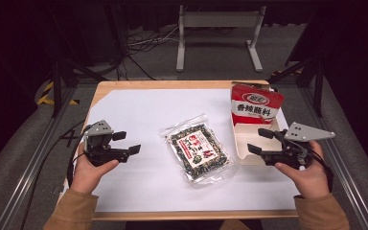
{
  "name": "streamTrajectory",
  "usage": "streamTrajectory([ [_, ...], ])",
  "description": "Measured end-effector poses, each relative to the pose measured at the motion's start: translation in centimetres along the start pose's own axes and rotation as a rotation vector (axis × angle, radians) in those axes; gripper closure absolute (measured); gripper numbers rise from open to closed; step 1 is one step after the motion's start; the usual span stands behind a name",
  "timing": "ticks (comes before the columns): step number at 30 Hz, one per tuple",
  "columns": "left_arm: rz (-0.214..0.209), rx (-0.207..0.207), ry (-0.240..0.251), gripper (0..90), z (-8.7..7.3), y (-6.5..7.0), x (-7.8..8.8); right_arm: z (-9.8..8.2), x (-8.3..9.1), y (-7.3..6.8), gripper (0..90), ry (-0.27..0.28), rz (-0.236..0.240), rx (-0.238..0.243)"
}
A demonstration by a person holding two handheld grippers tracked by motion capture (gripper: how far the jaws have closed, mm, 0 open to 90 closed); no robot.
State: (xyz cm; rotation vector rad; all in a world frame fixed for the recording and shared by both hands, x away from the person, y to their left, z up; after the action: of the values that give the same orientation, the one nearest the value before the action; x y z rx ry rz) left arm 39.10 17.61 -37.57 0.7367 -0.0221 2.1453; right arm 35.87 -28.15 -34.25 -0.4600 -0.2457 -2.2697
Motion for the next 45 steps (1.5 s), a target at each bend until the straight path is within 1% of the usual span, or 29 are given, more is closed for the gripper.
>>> streamTrajectory([
  [1, -0.012, 0.021, 0.017, 22.4, 0.2, 0.0, -0.1, 0.0, -0.1, 0.0, 33.1, 0.005, -0.002, -0.007],
  [3, 0.003, 0.036, 0.037, 22.3, 0.7, 0.1, -0.5, -0.1, -0.3, -0.2, 33.8, 0.003, 0.008, -0.028],
  [6, 0.032, 0.018, 0.023, 22.4, 1.1, 0.1, -1.5, -0.1, -0.5, -0.4, 35.1, 0.0, 0.012, -0.034],
  [7, 0.038, 0.016, -0.003, 22.6, 1.2, 0.1, -2.7, 0.0, -0.5, -0.6, 35.4, 0.005, 0.015, -0.032],
  [8, 0.038, 0.016, -0.003, 23.4, 1.2, 0.1, -2.7, 0.0, -0.5, -0.6, 35.4, 0.005, 0.015, -0.032],
  [9, 0.035, 0.012, -0.001, 23.4, 1.3, -0.1, -3.1, 0.1, -0.5, -0.7, 35.4, 0.007, 0.016, -0.029],
  [10, 0.019, 0.017, 0.009, 24.4, 1.5, -0.2, -3.7, 0.1, -0.5, -0.8, 35.4, 0.008, 0.016, -0.027],
  [12, 0.014, 0.035, 0.013, 26.0, 1.7, -0.4, -4.4, 0.2, -0.5, -0.9, 35.5, 0.012, 0.02, -0.023],
  [14, 0.02, 0.049, 0.005, 26.3, 2.1, -0.9, -5.4, 0.2, -0.6, -1.0, 35.4, 0.014, 0.021, -0.02],
  [17, 0.064, 0.069, -0.006, 28.9, 2.4, -1.7, -6.4, 0.1, -0.6, -1.0, 35.3, 0.019, 0.019, -0.013],
  [18, 0.074, 0.08, -0.006, 31.7, 2.4, -2.0, -6.7, 0.1, -0.6, -1.1, 35.3, 0.017, 0.018, -0.003],
  [20, 0.104, 0.083, -0.009, 37.7, 2.4, -2.5, -7.4, 0.0, -0.6, -1.2, 35.6, 0.018, 0.019, 0.009],
  [21, 0.106, 0.091, -0.014, 39.9, 2.4, -2.6, -7.8, -0.1, -0.6, -1.3, 35.8, 0.021, 0.024, 0.011],
  [22, 0.109, 0.089, -0.017, 40.6, 2.3, -2.7, -8.1, -0.1, -0.6, -1.4, 36.1, 0.02, 0.029, 0.015],
  [23, 0.126, 0.08, -0.024, 40.7, 2.3, -2.9, -8.5, -0.2, -0.7, -1.4, 36.4, 0.018, 0.032, 0.022],
  [26, 0.134, 0.093, -0.027, 40.6, 2.4, -3.2, -9.3, -0.4, -0.7, -1.8, 36.9, 0.018, 0.045, 0.033],
  [27, 0.134, 0.093, -0.027, 41.5, 2.4, -3.2, -9.3, -0.5, -0.7, -1.9, 37.3, 0.017, 0.049, 0.038],
  [28, 0.169, 0.082, -0.051, 45.4, 2.4, -3.5, -10.0, -0.7, -0.8, -2.1, 37.5, 0.02, 0.054, 0.047],
  [29, 0.178, 0.081, -0.06, 45.9, 2.4, -3.6, -10.3, -0.9, -1.0, -2.3, 37.5, 0.021, 0.061, 0.052],
  [31, 0.206, 0.063, -0.086, 45.0, 2.5, -3.7, -11.1, -1.3, -1.3, -2.6, 37.7, 0.01, 0.077, 0.061],
  [34, 0.217, 0.074, -0.097, 40.9, 2.6, -3.8, -12.2, -1.6, -1.5, -3.1, 37.9, 0.012, 0.101, 0.07],
  [35, 0.217, 0.074, -0.097, 39.4, 2.6, -3.8, -12.2, -1.6, -1.5, -3.1, 37.9, 0.012, 0.101, 0.07],
  [36, 0.215, 0.075, -0.099, 39.4, 2.5, -3.9, -12.5, -1.7, -1.6, -3.3, 37.9, 0.013, 0.111, 0.072],
  [38, 0.213, 0.092, -0.116, 35.7, 2.3, -4.3, -13.1, -1.7, -1.7, -3.7, 38.0, 0.015, 0.122, 0.078],
  [39, 0.215, 0.117, -0.13, 32.3, 2.1, -4.7, -13.3, -1.7, -1.7, -3.9, 38.1, 0.018, 0.129, 0.082],
  [40, 0.221, 0.133, -0.139, 30.7, 2.0, -4.9, -13.5, -1.7, -1.8, -4.1, 38.2, 0.019, 0.14, 0.089],
  [42, 0.237, 0.138, -0.145, 31.2, 1.8, -5.4, -13.8, -1.8, -1.9, -4.5, 38.3, 0.02, 0.153, 0.099],
  [43, 0.236, 0.143, -0.155, 31.0, 1.8, -5.6, -14.0, -1.8, -1.9, -4.7, 38.4, 0.019, 0.159, 0.104],
  [45, 0.244, 0.13, -0.187, 31.0, 1.9, -5.7, -14.2, -1.9, -1.9, -5.0, 38.5, 0.018, 0.167, 0.11],
])
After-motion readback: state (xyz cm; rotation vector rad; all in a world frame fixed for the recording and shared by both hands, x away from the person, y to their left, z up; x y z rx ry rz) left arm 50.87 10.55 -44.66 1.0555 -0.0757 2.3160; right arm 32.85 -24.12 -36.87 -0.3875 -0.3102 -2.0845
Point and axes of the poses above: each handheld gripper's, and its own axes: x roughly backward along the jaws, z roughly out of its top, y roughly to its right, the point moved 4 cm from there along -x, roughly forward along the jaws
